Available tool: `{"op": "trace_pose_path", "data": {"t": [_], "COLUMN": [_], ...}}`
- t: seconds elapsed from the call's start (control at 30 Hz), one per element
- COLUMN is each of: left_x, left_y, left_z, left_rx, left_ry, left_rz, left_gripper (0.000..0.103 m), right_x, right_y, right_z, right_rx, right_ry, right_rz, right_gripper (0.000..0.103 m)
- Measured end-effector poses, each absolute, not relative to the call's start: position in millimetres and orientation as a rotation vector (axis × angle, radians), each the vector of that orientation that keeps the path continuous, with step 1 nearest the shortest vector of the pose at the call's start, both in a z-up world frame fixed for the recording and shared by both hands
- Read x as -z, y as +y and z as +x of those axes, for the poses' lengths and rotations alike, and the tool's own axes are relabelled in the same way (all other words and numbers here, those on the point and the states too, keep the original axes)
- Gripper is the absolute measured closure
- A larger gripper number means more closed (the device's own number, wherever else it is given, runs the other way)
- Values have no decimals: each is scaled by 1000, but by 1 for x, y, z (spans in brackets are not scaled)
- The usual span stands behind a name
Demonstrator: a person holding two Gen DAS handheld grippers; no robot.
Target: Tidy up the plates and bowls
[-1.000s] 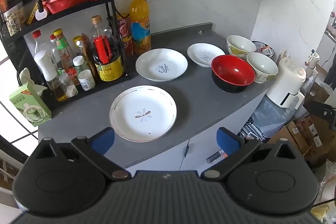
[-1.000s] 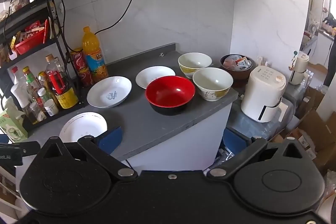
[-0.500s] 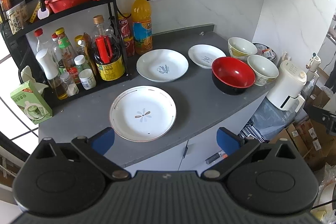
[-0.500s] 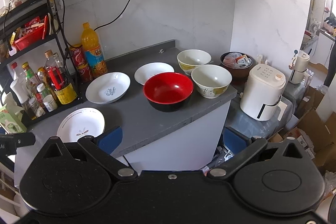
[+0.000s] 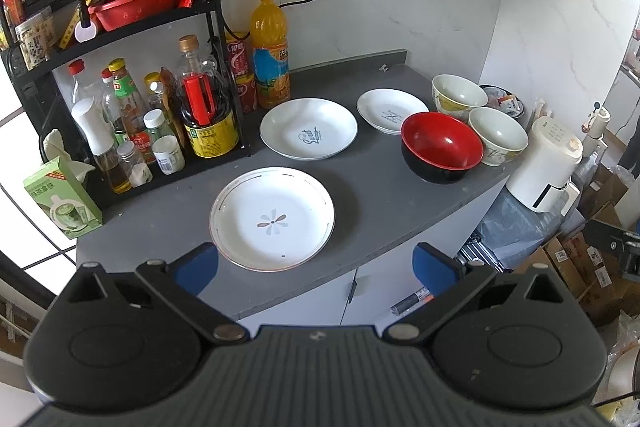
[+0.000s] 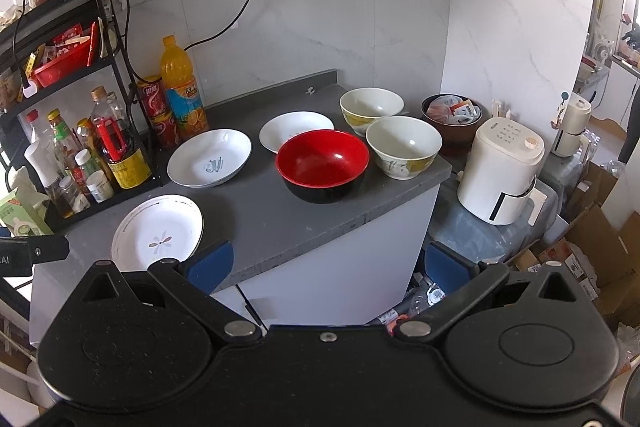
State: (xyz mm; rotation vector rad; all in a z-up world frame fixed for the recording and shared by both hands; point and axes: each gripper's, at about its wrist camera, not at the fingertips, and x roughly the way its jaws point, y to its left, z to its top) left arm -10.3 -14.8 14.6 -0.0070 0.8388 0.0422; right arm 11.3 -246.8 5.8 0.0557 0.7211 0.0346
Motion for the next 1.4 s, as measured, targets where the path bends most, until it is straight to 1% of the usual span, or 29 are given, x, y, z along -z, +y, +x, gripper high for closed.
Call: {"op": "trace_pose_path", "data": {"t": [0.83, 1.4], "left_x": [-15, -16], "left_y": [-25, -31], "left_z": [-16, -4], "left_rx": [-27, -78], "left_ry": [869, 865], "left_rz": [-19, -39], "left_gripper": [1, 0], "right_x": [-12, -4], "right_y": [-254, -270], "right_z": [6, 18], "right_rx": [-38, -102], "right_ry": [726, 733], "right_rz": [49, 35], "right_gripper": [0, 0]}}
